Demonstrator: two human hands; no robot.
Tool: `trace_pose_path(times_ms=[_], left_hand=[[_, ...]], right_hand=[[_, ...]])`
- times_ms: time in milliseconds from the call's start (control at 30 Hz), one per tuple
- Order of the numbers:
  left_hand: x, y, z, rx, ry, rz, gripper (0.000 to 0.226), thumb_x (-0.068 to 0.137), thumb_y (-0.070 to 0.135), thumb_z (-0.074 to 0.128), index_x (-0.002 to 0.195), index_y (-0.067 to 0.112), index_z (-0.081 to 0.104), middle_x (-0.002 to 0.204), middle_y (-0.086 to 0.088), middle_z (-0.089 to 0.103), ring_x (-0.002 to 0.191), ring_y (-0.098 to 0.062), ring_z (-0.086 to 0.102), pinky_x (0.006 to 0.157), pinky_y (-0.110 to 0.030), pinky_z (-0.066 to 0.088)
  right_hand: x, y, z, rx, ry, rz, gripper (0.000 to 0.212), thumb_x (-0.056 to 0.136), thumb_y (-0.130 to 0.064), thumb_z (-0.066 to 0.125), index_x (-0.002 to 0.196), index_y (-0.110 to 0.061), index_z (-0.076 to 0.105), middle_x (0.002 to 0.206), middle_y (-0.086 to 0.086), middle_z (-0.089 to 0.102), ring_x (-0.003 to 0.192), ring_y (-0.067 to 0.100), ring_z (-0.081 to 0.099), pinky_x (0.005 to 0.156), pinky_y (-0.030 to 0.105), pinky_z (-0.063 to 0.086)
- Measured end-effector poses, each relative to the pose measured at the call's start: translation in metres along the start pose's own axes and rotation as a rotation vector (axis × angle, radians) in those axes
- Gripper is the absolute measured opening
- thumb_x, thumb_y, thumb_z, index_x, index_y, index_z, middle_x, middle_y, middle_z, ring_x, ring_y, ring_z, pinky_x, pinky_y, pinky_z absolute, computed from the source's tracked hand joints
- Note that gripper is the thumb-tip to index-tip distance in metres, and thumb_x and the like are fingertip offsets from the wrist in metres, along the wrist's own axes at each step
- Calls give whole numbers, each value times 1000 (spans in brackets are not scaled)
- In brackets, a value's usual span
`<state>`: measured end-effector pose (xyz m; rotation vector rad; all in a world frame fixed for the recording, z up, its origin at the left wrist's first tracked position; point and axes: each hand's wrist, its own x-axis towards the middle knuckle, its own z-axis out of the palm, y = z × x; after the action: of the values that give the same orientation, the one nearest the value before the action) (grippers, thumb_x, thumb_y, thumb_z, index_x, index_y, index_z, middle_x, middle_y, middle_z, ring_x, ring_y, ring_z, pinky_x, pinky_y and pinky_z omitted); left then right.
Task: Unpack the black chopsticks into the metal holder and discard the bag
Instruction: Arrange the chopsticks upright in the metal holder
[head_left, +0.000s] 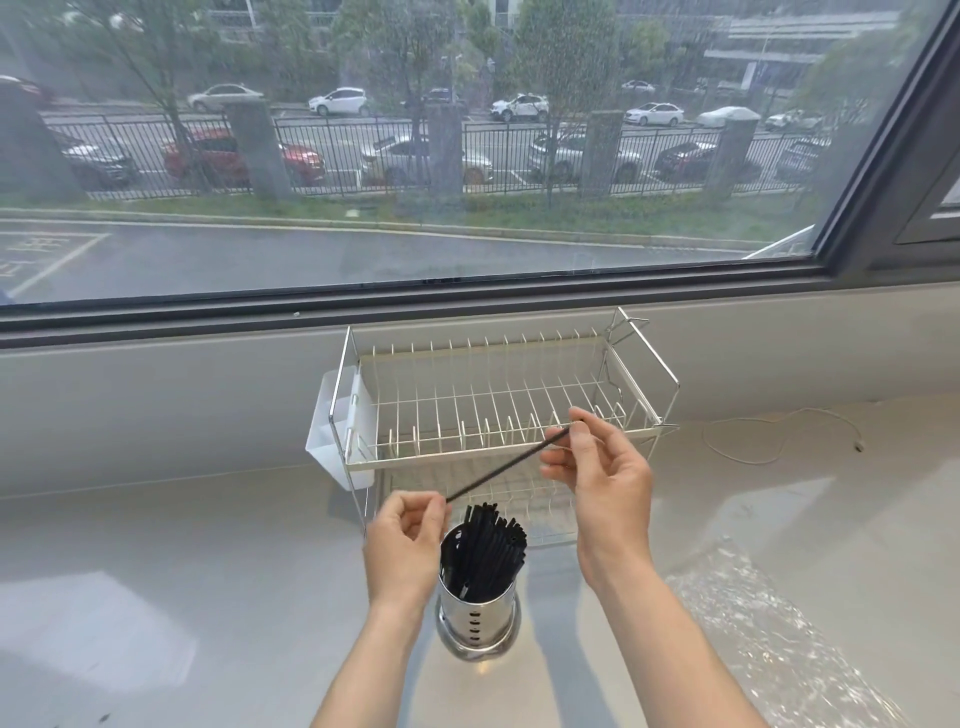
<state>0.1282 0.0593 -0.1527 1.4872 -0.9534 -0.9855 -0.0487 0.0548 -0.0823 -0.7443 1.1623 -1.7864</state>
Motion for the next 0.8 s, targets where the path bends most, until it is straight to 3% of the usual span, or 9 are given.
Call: trace_pose_path(times_ms=[67, 133, 300, 367, 500, 633, 800], left_hand=[[-6, -12, -1, 332, -90, 103, 10, 89, 20, 72, 84, 28, 70, 84, 14, 76, 90, -9, 70, 89, -37, 55], [-11, -16, -5, 579, -126, 234, 19, 87, 18, 70, 93, 36, 68, 97, 24, 69, 102, -6, 61, 95, -33, 48], [0, -13, -2, 640, -232, 333, 37, 92, 12, 59, 119, 36, 66, 118, 20, 66, 118, -8, 57, 103, -28, 42], [6, -9, 8, 695, -334, 390, 38, 95, 15, 58, 125, 36, 65, 128, 17, 63, 126, -11, 52, 106, -27, 38], [16, 1, 34, 938, -588, 481, 44, 97, 19, 51, 136, 37, 59, 150, 15, 52, 142, -15, 40, 117, -37, 32], [22, 14, 46, 1092, -589, 460, 33, 95, 26, 51, 122, 38, 66, 128, 13, 68, 125, -19, 58, 100, -38, 48], [28, 15, 32, 977, -450, 345, 18, 91, 30, 63, 101, 40, 73, 105, 18, 76, 106, -14, 68, 91, -36, 53]], right_hand=[[1, 10, 1, -170, 51, -102, 14, 97, -10, 63, 105, -16, 72, 81, 6, 77, 63, 14, 68, 59, 26, 59], [0, 26, -1, -398, 53, -176, 12, 93, -17, 67, 98, -26, 73, 79, 0, 77, 68, 16, 72, 68, 35, 62], [-25, 77, -17, -959, -219, -151, 11, 85, -24, 71, 92, -28, 78, 89, -15, 74, 87, 5, 68, 84, 31, 55], [-32, 87, -25, -1002, -307, -49, 19, 81, -24, 74, 98, -29, 80, 100, -16, 71, 96, 7, 67, 86, 29, 55], [-25, 77, -38, -825, -181, 41, 37, 78, -16, 77, 110, -36, 73, 103, -18, 70, 89, 0, 69, 81, 31, 59], [-15, 75, -50, -881, -246, 186, 24, 83, -20, 76, 105, -29, 77, 91, -12, 77, 82, 0, 71, 85, 31, 59], [-14, 81, -47, -907, -230, 193, 9, 86, -23, 73, 87, -28, 81, 77, -12, 78, 75, 0, 71, 80, 28, 59]])
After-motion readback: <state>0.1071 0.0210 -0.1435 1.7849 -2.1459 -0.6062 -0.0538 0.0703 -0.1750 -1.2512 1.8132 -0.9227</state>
